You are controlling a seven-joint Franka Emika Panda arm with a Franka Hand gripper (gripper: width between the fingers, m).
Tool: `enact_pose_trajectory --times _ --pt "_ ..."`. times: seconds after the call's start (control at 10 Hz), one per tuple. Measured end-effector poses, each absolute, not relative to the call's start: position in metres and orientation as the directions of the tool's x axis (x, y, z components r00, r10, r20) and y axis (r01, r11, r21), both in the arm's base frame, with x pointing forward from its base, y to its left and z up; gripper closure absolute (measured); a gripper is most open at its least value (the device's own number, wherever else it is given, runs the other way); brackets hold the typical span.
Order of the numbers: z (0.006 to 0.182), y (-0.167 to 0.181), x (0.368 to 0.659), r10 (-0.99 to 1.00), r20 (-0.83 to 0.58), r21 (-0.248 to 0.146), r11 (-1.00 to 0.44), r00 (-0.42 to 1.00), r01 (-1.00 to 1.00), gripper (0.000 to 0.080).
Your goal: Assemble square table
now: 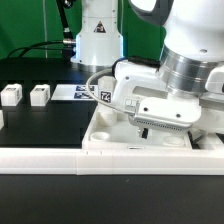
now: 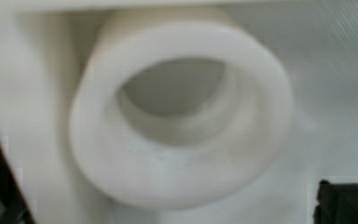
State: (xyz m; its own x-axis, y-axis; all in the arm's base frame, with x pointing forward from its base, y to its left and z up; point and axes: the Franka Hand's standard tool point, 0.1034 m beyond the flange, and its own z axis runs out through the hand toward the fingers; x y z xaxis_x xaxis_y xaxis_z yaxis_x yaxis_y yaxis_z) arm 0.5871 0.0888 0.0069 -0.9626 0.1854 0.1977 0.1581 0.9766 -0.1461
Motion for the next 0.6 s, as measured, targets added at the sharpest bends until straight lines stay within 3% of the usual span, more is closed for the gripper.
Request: enact_pose_trajectory --times 0.4,0.6 --pt "0.008 0.089 0.588 0.186 0.196 -0.146 0.976 -0.963 0.159 0.0150" --pt "0.059 0.077 0.598 0.210 0.142 -0.176 0.967 -0.967 0.184 0.0150"
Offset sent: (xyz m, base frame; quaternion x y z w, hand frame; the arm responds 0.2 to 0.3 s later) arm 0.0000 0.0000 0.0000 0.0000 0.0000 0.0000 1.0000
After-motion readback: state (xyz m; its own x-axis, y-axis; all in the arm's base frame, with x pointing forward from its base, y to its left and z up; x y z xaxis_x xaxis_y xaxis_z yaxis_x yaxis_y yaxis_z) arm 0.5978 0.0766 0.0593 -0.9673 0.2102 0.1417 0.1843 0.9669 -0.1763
